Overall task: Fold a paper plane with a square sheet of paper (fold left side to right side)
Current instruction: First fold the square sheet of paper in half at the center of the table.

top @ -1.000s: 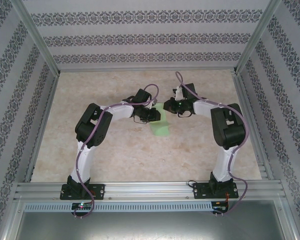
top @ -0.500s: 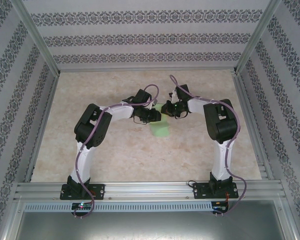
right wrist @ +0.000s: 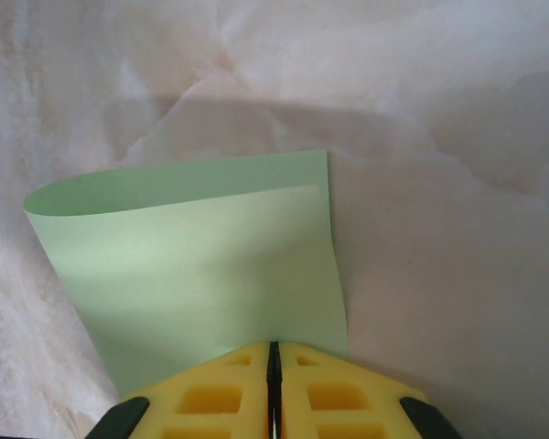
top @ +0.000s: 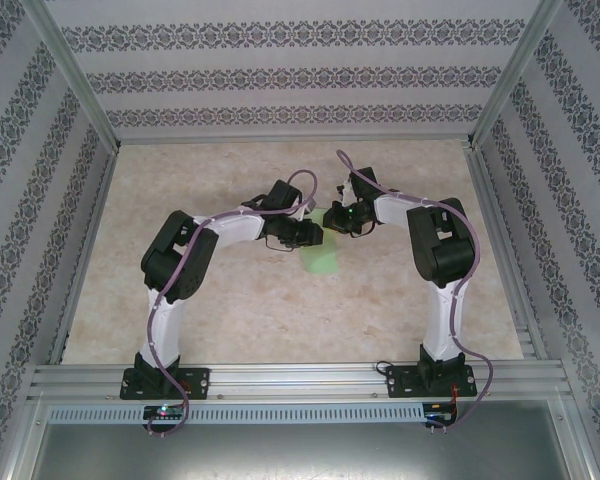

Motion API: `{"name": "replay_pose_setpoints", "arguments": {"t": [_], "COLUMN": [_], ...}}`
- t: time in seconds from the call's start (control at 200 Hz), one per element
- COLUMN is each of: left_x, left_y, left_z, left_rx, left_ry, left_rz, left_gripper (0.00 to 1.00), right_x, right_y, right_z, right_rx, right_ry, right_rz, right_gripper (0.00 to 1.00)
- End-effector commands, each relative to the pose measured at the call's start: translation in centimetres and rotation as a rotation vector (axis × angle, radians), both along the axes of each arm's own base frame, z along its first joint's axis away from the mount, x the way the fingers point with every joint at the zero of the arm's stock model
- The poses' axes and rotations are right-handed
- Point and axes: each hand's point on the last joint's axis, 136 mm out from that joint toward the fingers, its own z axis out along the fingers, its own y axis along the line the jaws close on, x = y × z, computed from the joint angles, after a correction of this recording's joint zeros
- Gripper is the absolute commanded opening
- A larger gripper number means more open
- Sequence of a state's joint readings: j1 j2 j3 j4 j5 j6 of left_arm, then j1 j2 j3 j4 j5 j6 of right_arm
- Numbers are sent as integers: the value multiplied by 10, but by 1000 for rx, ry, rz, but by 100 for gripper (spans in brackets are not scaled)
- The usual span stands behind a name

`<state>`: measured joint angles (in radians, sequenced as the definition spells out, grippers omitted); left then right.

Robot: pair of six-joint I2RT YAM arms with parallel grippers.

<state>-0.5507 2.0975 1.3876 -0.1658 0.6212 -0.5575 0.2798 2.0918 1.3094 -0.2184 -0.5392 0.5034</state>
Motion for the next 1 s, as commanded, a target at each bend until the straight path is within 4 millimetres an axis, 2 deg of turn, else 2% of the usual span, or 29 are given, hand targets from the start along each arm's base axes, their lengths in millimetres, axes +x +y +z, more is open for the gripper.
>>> {"name": "replay_pose_setpoints", "arguments": {"t": [0.0, 0.43, 0.809, 0.999], "left_x": [-15, -47, -85, -98], "left_y": [-6, 8, 8, 8], "left_z": [-11, -24, -13, -17], "left_rx": [5, 34, 8, 19], "left_ry": [15, 43, 35, 52], "left_rz": [-32, -63, -139, -159], "left_gripper": [28, 20, 20, 19], "right_x": [-22, -22, -21, -21], "right_y": [-14, -18, -19, -19], "right_z": [-30, -31, -32, -30], "right_rx": [-116, -139, -143, -142], "right_ry": [98, 102, 108, 106], "right_rz": [-3, -7, -6, -4], "right_gripper": [11, 11, 11, 11]}}
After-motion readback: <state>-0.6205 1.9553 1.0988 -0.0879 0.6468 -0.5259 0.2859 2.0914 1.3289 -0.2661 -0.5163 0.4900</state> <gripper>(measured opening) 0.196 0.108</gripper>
